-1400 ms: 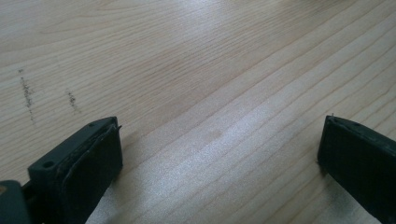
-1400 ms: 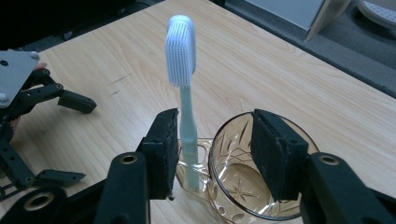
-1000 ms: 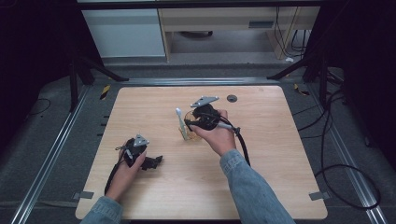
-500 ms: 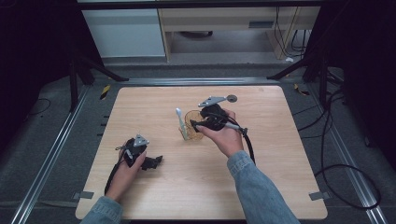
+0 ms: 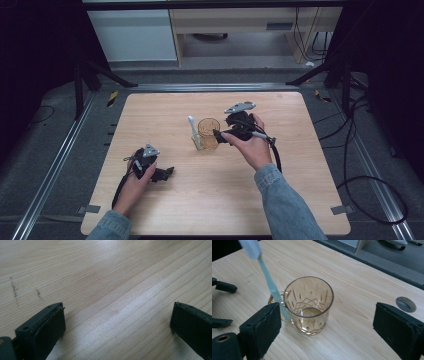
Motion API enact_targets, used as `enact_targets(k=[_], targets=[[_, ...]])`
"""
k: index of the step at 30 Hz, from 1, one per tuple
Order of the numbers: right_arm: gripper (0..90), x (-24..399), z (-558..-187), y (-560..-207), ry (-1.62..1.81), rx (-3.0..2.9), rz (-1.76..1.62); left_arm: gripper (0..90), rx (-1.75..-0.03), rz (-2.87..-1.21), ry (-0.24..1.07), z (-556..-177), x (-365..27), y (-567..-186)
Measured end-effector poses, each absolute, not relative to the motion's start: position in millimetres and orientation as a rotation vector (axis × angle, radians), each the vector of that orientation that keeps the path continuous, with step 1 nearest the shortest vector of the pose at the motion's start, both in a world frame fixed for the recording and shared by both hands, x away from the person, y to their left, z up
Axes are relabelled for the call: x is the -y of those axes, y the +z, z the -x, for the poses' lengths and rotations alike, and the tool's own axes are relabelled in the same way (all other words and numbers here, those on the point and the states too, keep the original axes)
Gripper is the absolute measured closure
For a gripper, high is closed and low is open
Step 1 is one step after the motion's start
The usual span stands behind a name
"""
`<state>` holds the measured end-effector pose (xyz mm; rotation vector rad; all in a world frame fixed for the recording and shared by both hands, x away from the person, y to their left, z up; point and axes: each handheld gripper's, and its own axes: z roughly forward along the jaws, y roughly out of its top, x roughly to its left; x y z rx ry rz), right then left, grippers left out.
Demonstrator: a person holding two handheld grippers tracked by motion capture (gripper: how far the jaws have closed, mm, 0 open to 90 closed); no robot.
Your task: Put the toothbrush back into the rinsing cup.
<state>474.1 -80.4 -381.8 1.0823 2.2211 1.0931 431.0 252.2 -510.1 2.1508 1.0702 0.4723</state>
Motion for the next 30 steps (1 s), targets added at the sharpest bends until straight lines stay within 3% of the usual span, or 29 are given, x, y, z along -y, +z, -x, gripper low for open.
enact_targets(k=[30], targets=[[11.5,185.1,-439.5,-405.9,0.961,-2.097,-1.19,0.0,-1.069,-2.151,0.474,-431.0,-252.2,-510.1]])
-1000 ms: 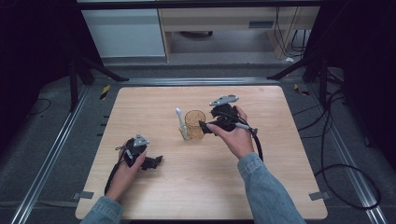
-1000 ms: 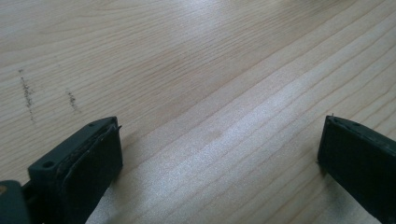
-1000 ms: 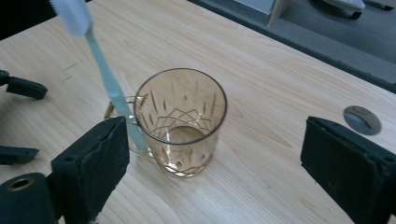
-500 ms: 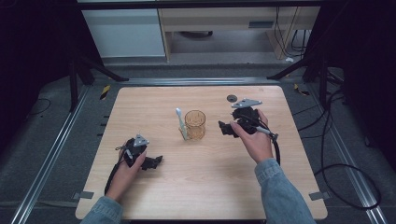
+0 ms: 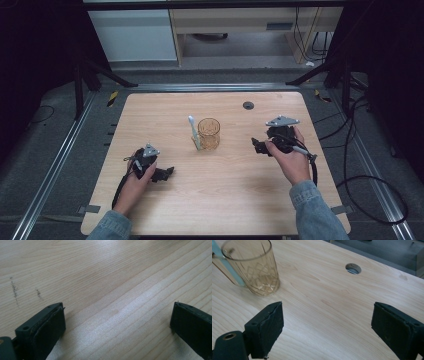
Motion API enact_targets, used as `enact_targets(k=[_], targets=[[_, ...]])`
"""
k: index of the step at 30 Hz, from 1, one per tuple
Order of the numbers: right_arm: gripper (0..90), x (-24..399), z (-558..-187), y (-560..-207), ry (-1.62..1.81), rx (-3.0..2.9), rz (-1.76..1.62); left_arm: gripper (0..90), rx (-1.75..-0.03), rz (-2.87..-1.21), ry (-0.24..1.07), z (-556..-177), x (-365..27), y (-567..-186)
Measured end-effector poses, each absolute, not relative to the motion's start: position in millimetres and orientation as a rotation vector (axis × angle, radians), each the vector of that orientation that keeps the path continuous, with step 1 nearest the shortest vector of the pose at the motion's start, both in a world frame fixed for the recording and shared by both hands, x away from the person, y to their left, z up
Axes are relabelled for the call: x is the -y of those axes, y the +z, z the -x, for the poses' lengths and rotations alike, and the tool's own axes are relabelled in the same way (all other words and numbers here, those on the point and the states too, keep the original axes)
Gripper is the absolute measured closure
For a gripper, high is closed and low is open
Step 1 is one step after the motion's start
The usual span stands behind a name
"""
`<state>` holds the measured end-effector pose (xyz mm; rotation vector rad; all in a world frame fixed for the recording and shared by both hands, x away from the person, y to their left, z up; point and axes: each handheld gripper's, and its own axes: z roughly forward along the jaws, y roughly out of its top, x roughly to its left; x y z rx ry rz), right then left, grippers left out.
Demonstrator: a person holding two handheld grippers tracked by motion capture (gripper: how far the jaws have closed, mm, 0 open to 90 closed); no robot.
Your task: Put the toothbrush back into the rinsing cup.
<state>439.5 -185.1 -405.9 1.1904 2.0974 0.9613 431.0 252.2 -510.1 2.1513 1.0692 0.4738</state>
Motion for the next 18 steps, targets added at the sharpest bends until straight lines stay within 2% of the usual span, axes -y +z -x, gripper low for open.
enact_targets(k=[9,18], targets=[[12.3,199.6,-432.8,-429.8,0.9,-2.11,-1.243,0.0,-1.069,-2.151,0.474,-431.0,-252.2,-510.1],[12.9,205.1,-430.5,-468.4,0.865,-2.166,-1.31,0.0,-1.069,-2.151,0.474,-431.0,-252.2,-510.1]])
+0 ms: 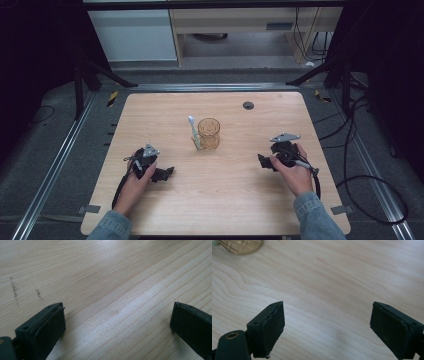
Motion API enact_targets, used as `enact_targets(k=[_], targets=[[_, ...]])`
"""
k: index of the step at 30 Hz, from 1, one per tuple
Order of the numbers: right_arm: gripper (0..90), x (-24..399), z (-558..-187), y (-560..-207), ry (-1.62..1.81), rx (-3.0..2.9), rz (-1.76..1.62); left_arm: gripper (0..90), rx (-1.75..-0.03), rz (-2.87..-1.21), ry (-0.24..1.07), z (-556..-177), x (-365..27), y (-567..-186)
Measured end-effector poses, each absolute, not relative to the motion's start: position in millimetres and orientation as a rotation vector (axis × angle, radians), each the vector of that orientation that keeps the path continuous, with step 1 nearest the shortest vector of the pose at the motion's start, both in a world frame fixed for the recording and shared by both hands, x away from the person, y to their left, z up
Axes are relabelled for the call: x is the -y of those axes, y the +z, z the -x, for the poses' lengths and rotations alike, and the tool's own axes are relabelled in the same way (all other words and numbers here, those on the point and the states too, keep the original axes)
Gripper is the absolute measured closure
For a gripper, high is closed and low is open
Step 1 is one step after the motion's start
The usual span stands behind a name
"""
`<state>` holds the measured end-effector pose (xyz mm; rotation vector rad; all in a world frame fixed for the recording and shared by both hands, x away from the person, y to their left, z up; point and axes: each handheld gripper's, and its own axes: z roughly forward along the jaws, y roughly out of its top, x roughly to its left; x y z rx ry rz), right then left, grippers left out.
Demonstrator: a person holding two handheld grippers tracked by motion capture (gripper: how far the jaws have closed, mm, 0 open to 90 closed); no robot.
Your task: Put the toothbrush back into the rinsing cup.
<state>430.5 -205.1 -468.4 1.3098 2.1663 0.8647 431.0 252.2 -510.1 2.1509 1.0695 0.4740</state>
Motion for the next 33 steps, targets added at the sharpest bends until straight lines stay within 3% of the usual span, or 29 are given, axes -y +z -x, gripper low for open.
enact_targets(k=[11,28,33], targets=[[12.1,219.6,-433.3,-505.5,0.854,-2.162,-1.441,0.0,-1.069,-2.151,0.474,-431.0,-252.2,-510.1],[6.2,204.0,-418.4,-513.9,0.885,-2.014,-1.488,0.0,-1.069,-2.151,0.473,-431.1,-252.2,-510.1],[0.5,191.6,-422.0,-514.5,0.876,-2.038,-1.488,0.0,-1.069,-2.152,0.473,-431.1,-252.2,-510.0]])
